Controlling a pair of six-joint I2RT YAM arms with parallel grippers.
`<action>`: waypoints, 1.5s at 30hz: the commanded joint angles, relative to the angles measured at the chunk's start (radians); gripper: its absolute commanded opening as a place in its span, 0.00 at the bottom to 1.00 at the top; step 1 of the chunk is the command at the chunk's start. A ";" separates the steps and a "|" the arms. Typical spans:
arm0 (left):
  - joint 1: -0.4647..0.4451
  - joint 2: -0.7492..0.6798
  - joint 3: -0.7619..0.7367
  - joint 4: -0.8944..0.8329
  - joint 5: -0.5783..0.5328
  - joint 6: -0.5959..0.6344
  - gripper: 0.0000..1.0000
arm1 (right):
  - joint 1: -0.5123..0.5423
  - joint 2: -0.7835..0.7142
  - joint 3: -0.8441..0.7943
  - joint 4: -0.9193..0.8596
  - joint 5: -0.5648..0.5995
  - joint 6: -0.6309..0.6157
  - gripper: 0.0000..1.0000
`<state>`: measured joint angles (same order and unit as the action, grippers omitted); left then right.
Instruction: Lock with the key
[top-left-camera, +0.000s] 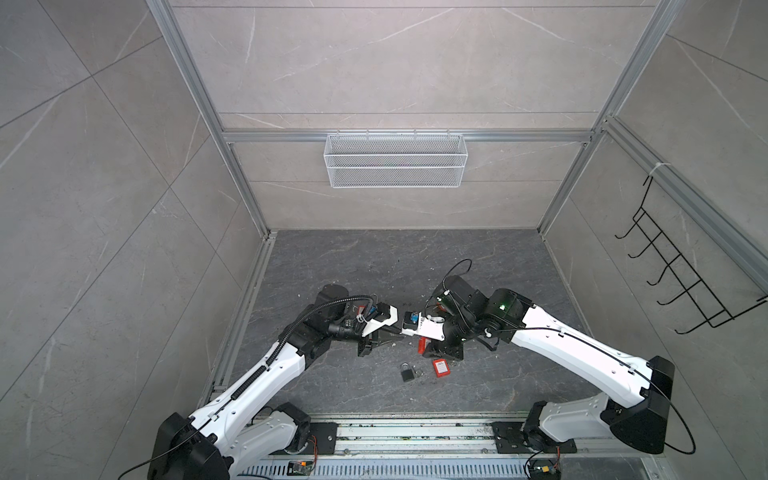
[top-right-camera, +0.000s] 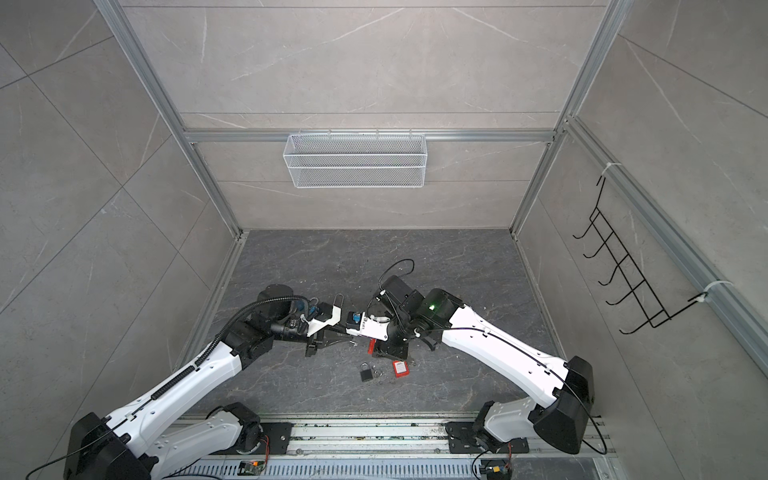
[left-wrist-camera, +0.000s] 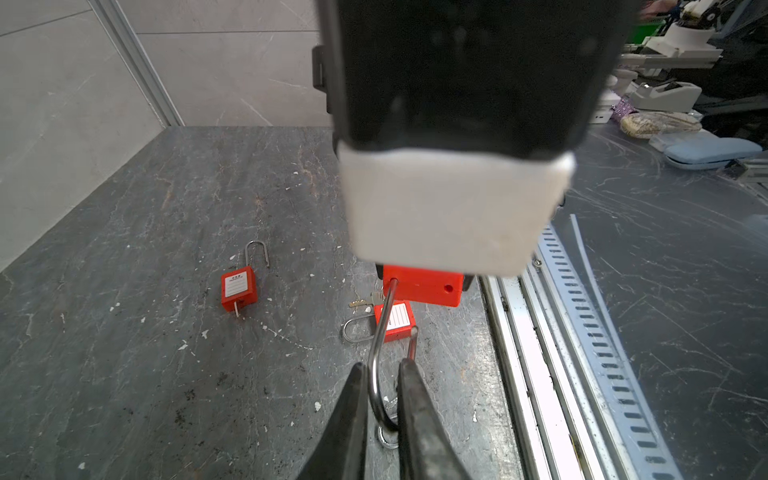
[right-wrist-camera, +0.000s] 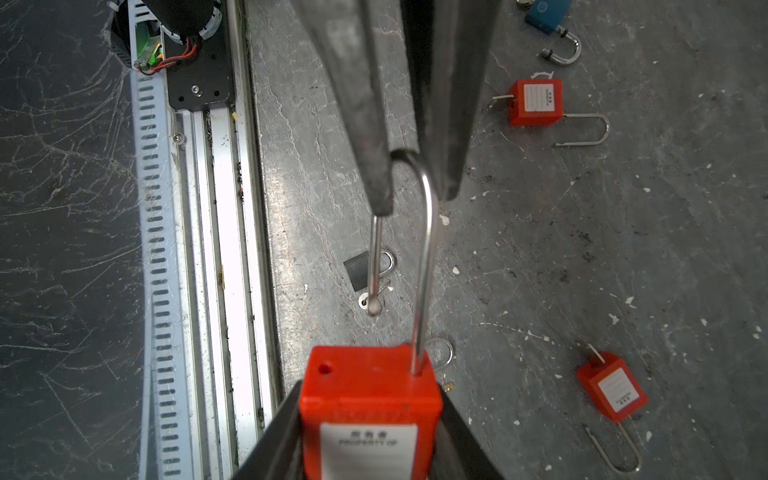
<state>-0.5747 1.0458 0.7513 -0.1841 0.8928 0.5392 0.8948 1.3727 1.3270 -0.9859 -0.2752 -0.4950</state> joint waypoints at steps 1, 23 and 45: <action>-0.016 0.010 0.033 0.022 0.034 0.011 0.16 | 0.004 -0.013 0.033 0.000 -0.017 -0.021 0.33; -0.029 0.022 0.057 -0.010 0.044 0.008 0.00 | 0.004 -0.011 0.069 -0.012 -0.010 -0.050 0.45; -0.062 -0.123 -0.064 0.188 0.032 -0.182 0.00 | 0.003 -0.104 -0.024 -0.012 0.083 -0.105 0.50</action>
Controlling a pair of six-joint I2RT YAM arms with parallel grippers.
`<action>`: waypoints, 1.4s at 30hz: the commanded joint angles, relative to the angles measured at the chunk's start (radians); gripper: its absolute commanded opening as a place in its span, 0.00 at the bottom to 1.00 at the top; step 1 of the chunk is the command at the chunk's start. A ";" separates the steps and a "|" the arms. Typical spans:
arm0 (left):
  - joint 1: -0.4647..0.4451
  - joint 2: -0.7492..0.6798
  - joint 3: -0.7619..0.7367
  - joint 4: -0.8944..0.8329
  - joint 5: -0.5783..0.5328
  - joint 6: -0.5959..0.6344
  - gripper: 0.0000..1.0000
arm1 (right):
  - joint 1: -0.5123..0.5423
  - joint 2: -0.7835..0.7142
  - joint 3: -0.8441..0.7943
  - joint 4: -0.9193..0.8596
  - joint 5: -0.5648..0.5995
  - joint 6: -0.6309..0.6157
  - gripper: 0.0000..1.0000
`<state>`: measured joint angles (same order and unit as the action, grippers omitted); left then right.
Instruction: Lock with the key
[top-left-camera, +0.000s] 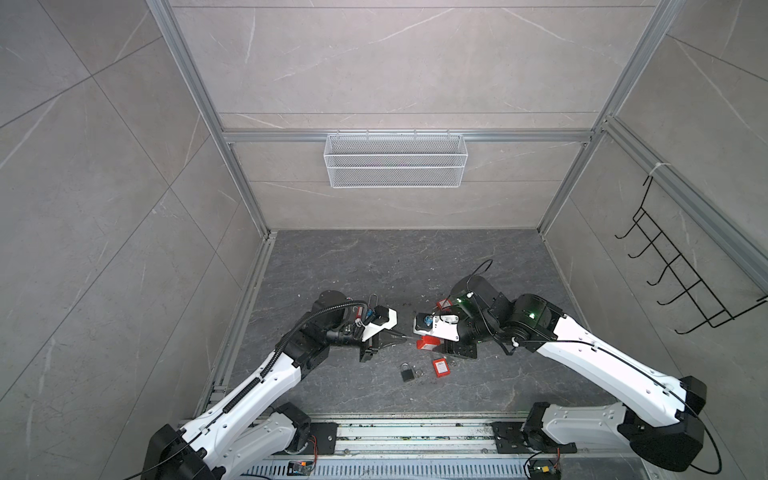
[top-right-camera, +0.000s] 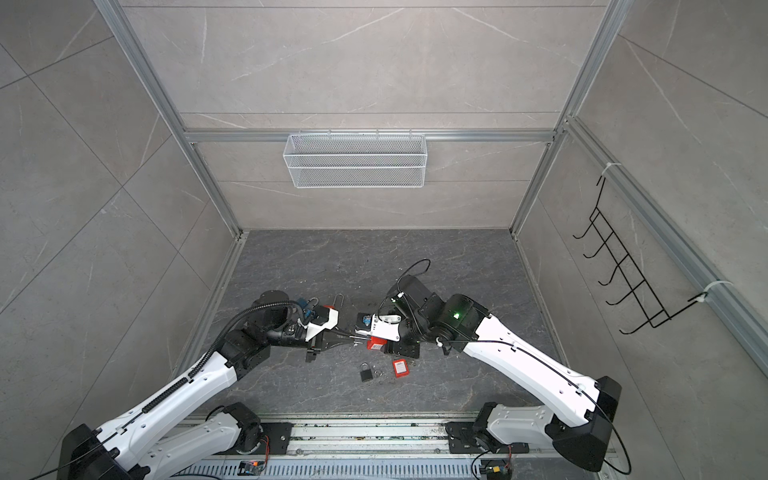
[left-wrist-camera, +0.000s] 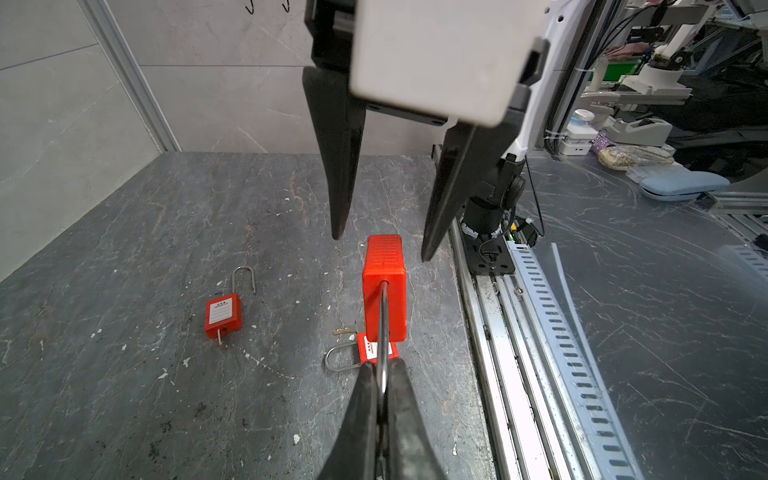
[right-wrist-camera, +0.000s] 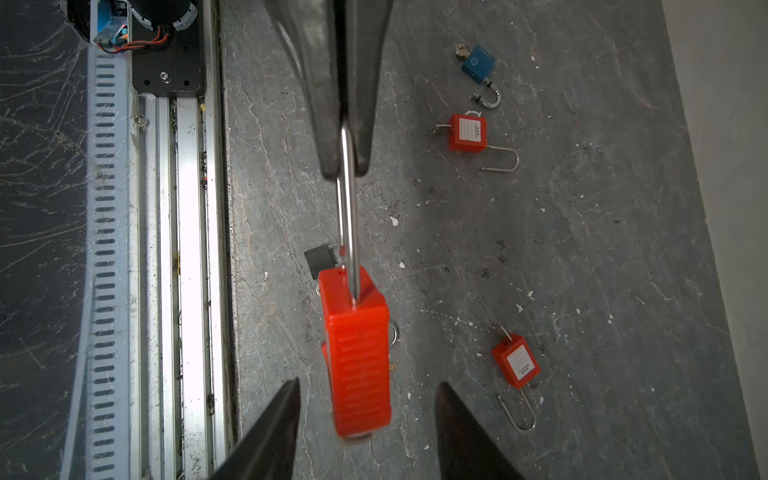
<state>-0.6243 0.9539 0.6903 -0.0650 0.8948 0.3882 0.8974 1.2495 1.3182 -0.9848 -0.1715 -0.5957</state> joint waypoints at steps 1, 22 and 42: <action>-0.015 -0.033 -0.004 0.069 0.029 -0.033 0.00 | 0.000 0.022 -0.016 -0.010 -0.026 -0.003 0.49; -0.065 -0.044 -0.026 0.120 -0.031 -0.048 0.00 | 0.001 0.016 0.016 0.006 -0.220 0.025 0.15; -0.174 0.034 -0.101 0.313 -0.112 -0.165 0.00 | 0.000 -0.008 0.000 0.327 -0.272 0.072 0.09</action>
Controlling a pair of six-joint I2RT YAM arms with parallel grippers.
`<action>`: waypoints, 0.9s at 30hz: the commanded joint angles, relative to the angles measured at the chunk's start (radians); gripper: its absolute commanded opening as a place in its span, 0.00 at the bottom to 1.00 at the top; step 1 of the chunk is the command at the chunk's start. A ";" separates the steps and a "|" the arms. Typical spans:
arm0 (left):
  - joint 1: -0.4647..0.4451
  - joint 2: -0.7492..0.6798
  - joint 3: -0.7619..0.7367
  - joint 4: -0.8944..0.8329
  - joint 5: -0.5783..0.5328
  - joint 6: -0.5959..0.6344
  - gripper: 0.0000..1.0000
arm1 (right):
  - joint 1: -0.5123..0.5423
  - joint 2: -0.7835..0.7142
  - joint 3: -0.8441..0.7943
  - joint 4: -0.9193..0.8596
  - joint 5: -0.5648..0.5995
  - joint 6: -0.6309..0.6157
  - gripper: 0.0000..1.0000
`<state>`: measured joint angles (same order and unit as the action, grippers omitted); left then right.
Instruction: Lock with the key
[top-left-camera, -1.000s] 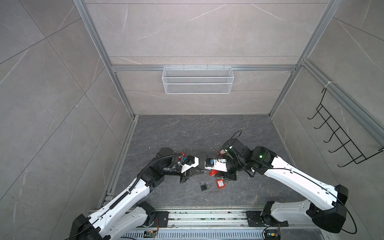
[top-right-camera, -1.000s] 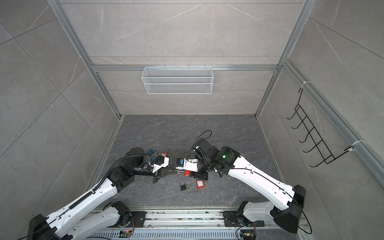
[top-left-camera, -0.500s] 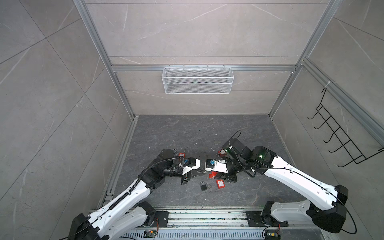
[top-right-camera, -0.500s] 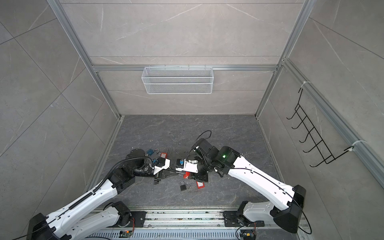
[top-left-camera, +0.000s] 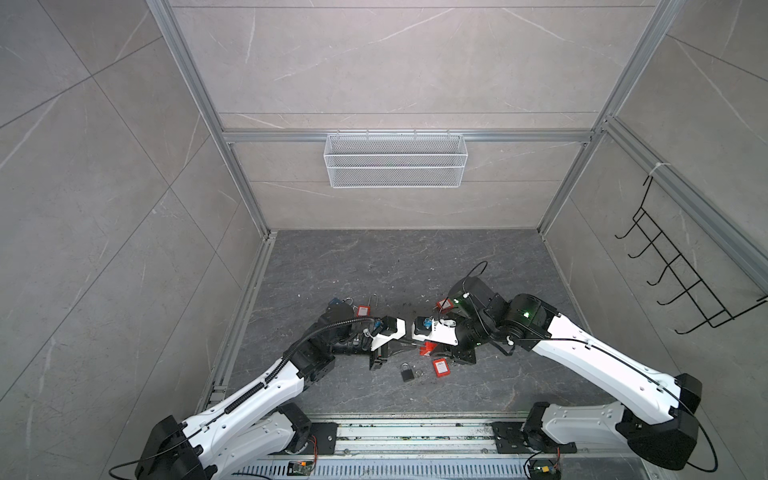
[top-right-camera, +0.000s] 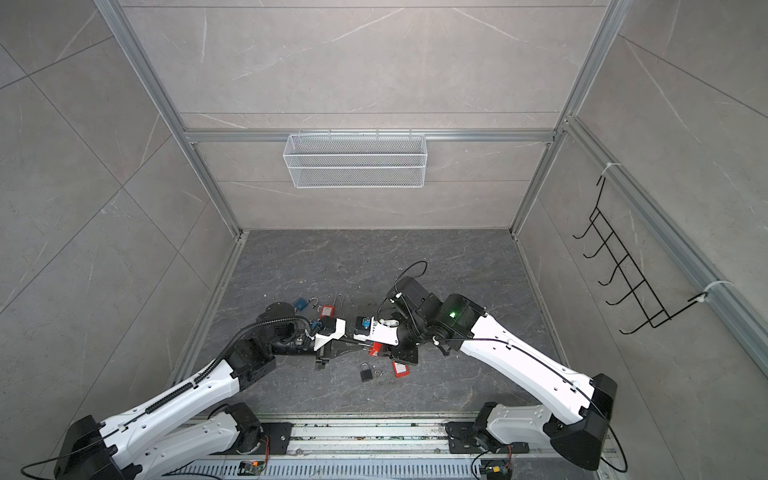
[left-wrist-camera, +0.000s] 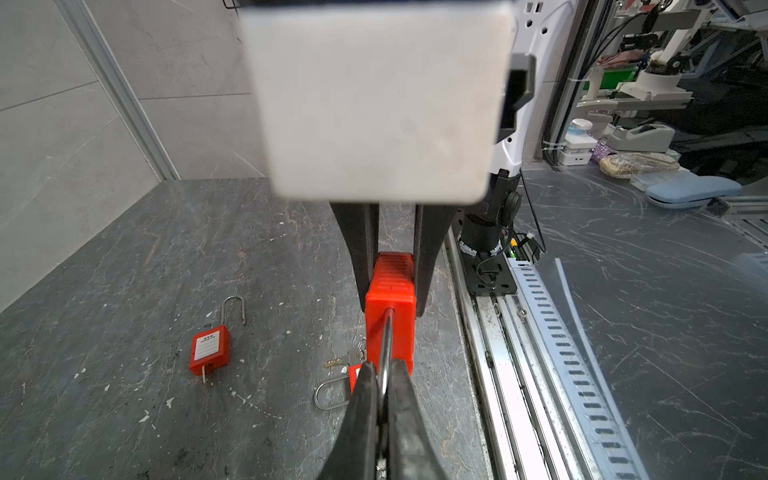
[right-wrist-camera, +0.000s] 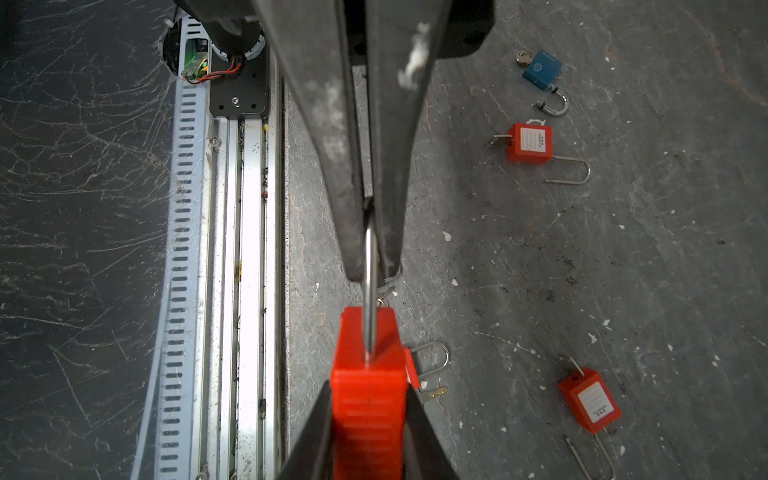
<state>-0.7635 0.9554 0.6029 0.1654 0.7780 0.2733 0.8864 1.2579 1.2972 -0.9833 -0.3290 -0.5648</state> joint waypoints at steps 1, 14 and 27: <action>-0.038 0.040 -0.017 0.093 0.004 -0.053 0.00 | 0.012 -0.012 0.019 0.341 -0.119 0.043 0.09; -0.062 0.128 -0.024 0.188 -0.005 -0.091 0.00 | 0.016 0.037 0.013 0.427 -0.072 0.007 0.04; -0.116 0.167 -0.020 0.239 -0.025 -0.038 0.00 | 0.034 0.036 -0.012 0.508 -0.214 0.048 0.02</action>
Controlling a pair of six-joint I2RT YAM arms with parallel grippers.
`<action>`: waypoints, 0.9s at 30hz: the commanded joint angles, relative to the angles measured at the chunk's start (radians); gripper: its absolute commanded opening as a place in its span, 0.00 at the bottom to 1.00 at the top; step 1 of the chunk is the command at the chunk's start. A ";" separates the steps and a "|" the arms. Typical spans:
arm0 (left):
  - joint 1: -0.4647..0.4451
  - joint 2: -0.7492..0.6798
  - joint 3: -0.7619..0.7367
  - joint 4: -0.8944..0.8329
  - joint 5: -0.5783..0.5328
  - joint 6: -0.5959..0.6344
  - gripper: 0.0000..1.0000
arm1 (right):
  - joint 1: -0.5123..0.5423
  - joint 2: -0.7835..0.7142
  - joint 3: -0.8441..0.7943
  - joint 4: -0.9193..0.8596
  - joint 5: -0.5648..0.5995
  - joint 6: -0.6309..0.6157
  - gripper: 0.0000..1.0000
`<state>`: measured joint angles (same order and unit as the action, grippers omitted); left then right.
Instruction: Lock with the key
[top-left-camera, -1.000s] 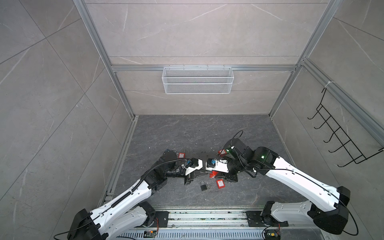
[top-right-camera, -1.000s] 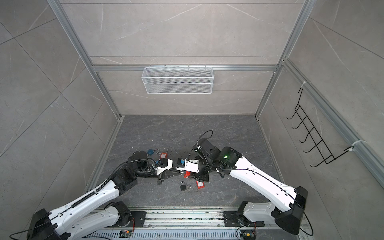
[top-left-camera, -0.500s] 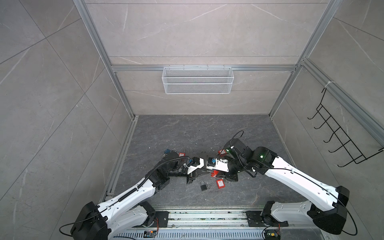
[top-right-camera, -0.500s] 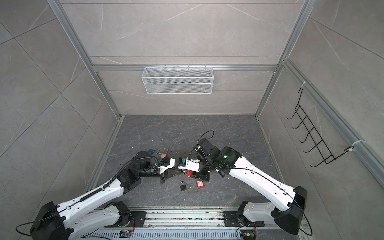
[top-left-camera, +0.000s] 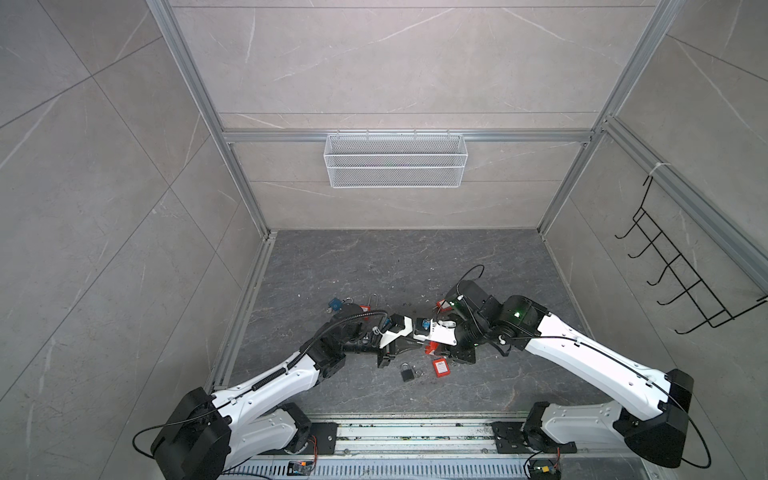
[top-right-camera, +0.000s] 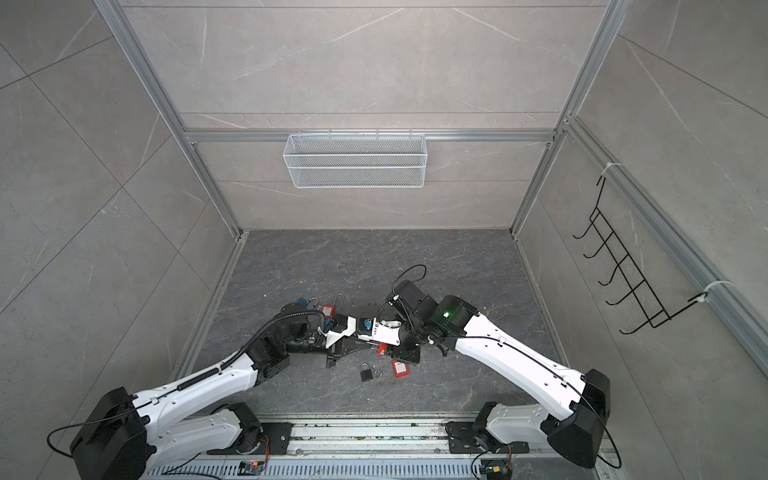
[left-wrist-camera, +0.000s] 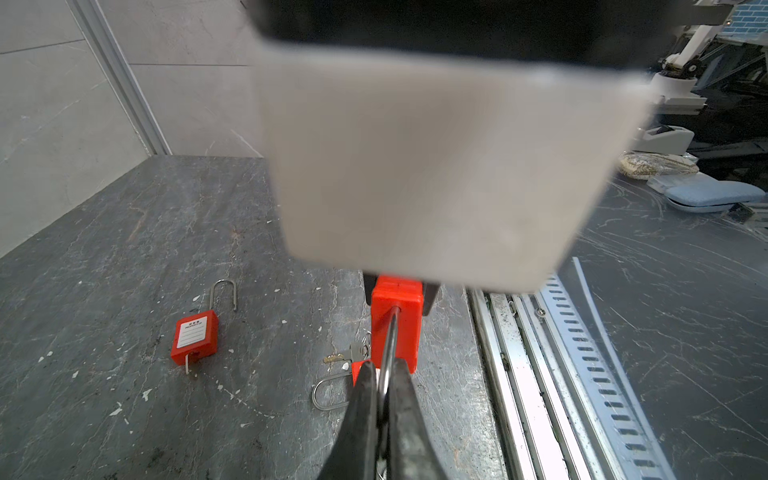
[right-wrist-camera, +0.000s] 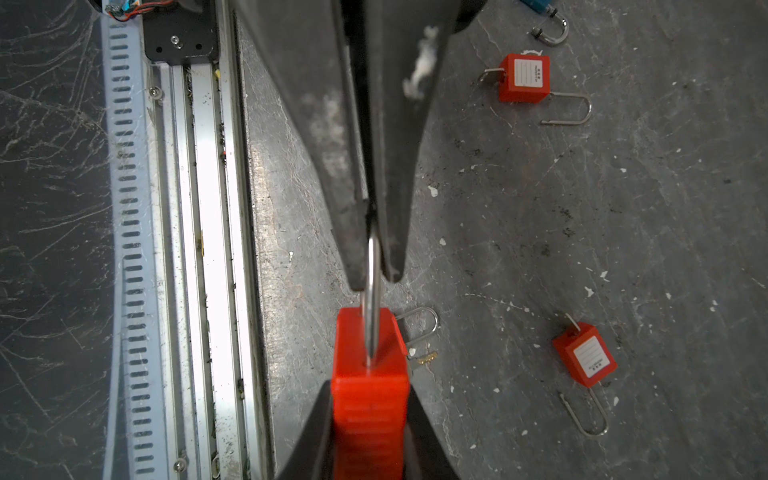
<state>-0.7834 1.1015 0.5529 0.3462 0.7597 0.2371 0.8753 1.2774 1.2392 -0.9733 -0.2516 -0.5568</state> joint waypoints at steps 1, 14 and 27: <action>-0.116 0.016 0.035 0.029 -0.021 0.041 0.00 | 0.041 0.017 0.052 0.487 -0.309 0.040 0.02; -0.083 -0.091 0.050 -0.146 -0.075 0.097 0.00 | 0.026 -0.025 0.039 0.306 -0.141 0.015 0.20; 0.078 -0.239 0.111 -0.369 0.029 0.154 0.00 | 0.009 -0.199 -0.030 0.041 0.021 0.049 0.59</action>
<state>-0.7105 0.8860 0.6140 0.0017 0.7338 0.3519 0.8913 1.0798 1.2041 -0.8436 -0.2531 -0.5251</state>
